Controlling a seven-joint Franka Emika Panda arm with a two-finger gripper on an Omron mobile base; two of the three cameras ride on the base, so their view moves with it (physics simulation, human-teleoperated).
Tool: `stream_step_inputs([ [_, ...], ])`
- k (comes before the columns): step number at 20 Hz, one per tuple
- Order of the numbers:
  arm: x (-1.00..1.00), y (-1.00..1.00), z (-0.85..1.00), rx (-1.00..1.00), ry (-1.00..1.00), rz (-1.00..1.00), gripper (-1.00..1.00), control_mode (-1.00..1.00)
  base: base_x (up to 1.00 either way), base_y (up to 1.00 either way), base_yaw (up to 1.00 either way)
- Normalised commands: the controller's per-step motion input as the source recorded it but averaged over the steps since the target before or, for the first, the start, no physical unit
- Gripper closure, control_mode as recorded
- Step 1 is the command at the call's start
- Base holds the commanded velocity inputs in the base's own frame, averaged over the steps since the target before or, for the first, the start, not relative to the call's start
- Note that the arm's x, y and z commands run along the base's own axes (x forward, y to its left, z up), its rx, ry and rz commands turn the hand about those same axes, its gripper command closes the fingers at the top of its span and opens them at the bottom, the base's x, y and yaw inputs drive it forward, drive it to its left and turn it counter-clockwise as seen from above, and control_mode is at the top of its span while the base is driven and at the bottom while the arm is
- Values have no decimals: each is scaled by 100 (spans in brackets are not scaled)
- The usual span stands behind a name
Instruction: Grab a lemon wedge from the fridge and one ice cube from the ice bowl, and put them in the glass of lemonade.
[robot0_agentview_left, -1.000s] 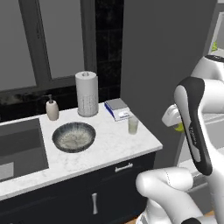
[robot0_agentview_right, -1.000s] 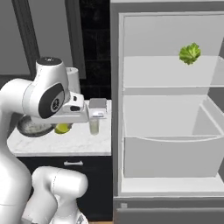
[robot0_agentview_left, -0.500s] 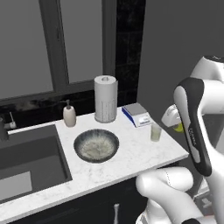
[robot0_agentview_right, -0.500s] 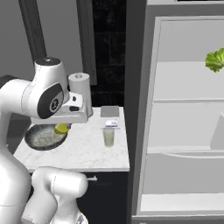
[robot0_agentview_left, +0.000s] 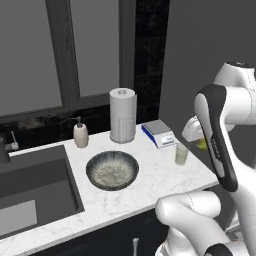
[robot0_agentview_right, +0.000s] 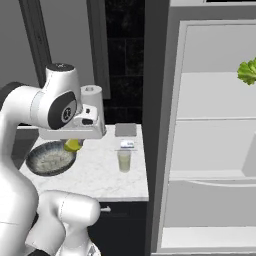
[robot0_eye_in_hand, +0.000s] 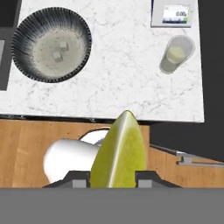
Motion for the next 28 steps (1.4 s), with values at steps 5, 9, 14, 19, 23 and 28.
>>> stream_step_inputs([
  [5,41,0,0,-1,19,-13,100,-100,0,0,0],
  [9,29,0,-12,0,4,-8,100,-100,0,0,0],
  [14,14,0,-37,-8,-8,-3,100,-100,0,0,0],
  [19,60,-11,-33,-17,-2,-2,100,-100,0,0,0],
  [23,98,-33,-12,-4,1,0,100,-100,0,0,0],
  [28,84,-37,-19,0,11,0,100,-100,0,0,0],
])
